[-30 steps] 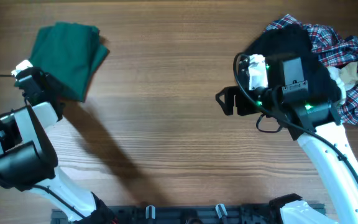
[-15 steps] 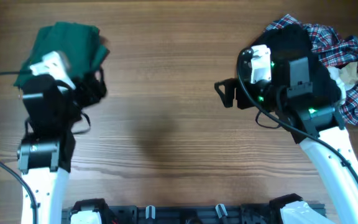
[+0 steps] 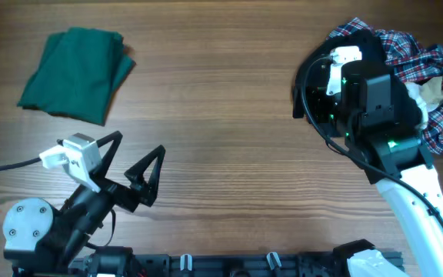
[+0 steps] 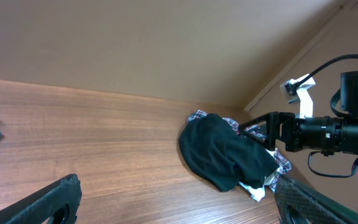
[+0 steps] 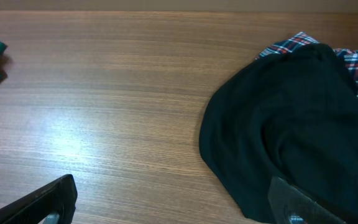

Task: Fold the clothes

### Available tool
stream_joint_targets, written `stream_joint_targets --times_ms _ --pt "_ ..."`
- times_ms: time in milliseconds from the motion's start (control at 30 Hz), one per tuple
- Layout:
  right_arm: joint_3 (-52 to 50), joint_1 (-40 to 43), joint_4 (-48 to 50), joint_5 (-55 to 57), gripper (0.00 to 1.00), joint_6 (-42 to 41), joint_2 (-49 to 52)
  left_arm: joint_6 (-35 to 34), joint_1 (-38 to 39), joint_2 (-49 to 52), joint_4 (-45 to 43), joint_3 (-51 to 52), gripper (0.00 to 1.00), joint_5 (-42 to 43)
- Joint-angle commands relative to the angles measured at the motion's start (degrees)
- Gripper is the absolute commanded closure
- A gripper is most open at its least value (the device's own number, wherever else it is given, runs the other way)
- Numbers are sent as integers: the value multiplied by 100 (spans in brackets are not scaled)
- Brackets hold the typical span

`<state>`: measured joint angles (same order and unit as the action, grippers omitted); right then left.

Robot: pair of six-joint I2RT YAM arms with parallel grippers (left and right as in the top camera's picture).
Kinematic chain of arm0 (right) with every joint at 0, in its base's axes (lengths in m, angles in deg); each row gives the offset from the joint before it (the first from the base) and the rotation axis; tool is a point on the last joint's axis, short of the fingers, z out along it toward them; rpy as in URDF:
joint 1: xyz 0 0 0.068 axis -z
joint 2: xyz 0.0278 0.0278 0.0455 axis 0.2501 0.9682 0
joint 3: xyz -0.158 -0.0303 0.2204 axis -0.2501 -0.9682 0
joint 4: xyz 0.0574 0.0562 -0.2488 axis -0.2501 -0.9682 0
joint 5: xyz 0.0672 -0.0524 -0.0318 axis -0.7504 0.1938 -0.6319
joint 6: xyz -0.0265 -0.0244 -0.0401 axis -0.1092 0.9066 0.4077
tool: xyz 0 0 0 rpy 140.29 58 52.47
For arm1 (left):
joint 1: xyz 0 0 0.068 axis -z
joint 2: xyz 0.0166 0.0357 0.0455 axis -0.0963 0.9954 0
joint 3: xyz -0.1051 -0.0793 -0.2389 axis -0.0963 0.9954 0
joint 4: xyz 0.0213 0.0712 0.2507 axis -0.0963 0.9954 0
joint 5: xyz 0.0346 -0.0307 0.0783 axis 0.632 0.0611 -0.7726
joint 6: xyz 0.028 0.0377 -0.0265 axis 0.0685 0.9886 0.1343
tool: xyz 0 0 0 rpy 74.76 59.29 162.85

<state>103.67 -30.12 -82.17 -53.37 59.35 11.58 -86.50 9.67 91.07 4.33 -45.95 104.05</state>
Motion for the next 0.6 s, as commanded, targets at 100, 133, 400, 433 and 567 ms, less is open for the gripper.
stream_joint_targets --times_ms 100,133,400,433,567 --pt "109 13 9 133 0 101 31 120 20 -26 278 -4 0 -396" --pt "109 13 7 133 0 103 31 175 20 -11 409 7 0 -695" --pt "109 13 9 133 0 101 31 549 -393 -1488 -2356 2393 0 -979" --pt "109 13 7 133 0 98 31 551 -396 -1762 -2566 2702 0 -981" --pt "109 13 11 133 0 101 33 551 -393 -2332 -3296 3633 0 -986"
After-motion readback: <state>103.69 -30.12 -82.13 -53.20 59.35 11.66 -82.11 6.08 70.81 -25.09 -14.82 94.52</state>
